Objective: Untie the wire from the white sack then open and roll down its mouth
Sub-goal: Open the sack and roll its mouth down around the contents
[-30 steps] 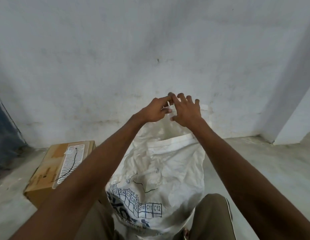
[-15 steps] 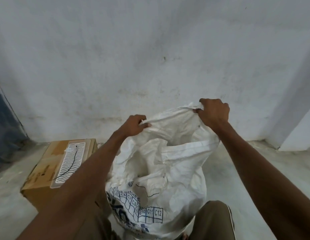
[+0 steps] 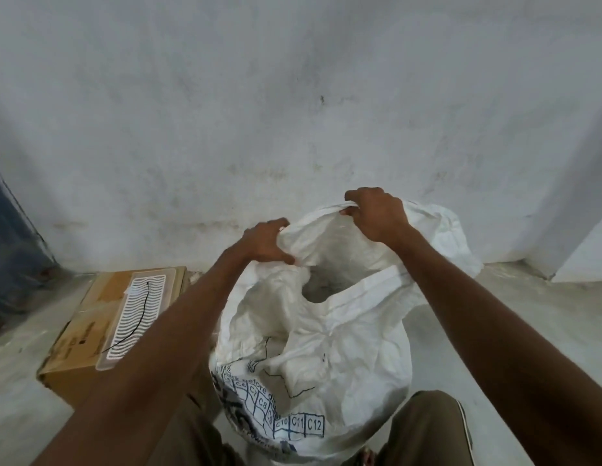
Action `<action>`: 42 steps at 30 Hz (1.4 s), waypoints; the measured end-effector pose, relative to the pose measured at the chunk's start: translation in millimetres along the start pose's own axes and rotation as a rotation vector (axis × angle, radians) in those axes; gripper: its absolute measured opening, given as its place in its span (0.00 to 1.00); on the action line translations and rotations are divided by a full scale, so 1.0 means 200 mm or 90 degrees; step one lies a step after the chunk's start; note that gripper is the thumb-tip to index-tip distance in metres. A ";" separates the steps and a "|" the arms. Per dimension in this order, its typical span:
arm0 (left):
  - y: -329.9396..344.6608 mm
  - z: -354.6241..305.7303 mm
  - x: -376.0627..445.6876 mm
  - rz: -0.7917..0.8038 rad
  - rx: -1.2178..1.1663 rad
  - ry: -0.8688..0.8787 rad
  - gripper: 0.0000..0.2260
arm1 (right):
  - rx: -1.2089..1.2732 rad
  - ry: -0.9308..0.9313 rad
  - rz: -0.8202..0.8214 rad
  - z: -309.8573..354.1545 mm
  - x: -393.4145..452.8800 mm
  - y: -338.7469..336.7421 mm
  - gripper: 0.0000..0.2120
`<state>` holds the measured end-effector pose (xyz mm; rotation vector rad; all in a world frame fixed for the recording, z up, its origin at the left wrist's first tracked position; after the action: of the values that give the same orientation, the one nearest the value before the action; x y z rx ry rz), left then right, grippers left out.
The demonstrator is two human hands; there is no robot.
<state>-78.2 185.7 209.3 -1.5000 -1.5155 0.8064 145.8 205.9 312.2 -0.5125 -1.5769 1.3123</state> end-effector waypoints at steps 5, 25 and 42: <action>0.18 0.27 -0.07 0.069 -0.023 -0.113 0.17 | 0.005 0.013 -0.040 -0.07 -0.03 -0.02 0.10; -0.54 0.00 0.03 -0.230 0.034 -0.027 0.12 | -0.036 0.052 0.050 0.11 0.00 0.22 0.43; -0.42 0.21 -0.04 -0.034 0.049 -0.056 0.21 | 0.184 0.077 0.012 -0.02 0.05 0.26 0.08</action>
<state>-155.3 175.0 264.4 -1.3787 -1.5644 0.9000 132.2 233.2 268.3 -0.4184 -1.2598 1.4666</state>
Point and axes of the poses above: each hand's wrist, its own x-axis towards the middle knuckle, its own y-axis out of the palm, z = x × y, the point moved 8 cm from there along x, towards the middle knuckle
